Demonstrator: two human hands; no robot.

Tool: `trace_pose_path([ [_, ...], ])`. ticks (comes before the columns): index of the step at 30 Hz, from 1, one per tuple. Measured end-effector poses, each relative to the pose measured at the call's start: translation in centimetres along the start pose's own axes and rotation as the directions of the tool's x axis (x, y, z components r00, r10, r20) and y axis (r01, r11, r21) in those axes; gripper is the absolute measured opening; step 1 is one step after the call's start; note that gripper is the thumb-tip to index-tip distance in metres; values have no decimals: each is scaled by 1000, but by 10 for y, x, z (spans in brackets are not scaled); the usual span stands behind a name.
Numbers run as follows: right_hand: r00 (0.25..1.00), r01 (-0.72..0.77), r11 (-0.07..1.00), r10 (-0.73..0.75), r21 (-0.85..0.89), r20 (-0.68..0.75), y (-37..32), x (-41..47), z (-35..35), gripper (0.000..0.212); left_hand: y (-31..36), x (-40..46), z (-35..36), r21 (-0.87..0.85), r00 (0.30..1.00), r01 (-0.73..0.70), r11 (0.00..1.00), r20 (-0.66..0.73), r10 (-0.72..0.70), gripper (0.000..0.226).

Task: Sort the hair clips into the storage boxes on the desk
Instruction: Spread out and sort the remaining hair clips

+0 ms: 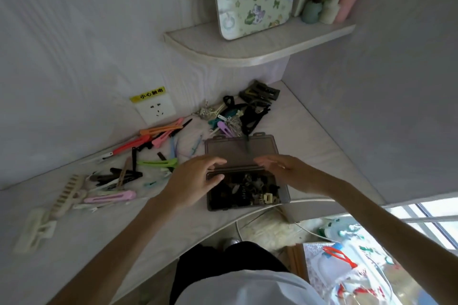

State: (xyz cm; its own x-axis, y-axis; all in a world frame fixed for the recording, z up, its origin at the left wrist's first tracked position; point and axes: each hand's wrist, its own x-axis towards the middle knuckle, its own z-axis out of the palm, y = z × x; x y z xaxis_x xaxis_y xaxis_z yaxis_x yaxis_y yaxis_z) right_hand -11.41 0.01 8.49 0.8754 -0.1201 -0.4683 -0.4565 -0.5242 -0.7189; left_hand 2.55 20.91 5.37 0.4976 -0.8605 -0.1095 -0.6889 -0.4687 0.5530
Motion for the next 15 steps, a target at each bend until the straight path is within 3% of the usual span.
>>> trace_pose_path([
  [8, 998, -19, 997, 14, -79, -68, -10, 46, -44, 30, -15, 72, -28, 105, 1000, 11, 994, -28, -8, 30],
  [12, 973, -29, 960, -37, -279, -227, -11, 105, -58, 34, -25, 120, -29, 163, 998, 65, 985, 3, -66, 42],
  [15, 960, -21, 891, -109, -454, -259, -13, 146, -59, 36, -27, 147, -28, 186, 993, 75, 980, 71, -90, 47],
])
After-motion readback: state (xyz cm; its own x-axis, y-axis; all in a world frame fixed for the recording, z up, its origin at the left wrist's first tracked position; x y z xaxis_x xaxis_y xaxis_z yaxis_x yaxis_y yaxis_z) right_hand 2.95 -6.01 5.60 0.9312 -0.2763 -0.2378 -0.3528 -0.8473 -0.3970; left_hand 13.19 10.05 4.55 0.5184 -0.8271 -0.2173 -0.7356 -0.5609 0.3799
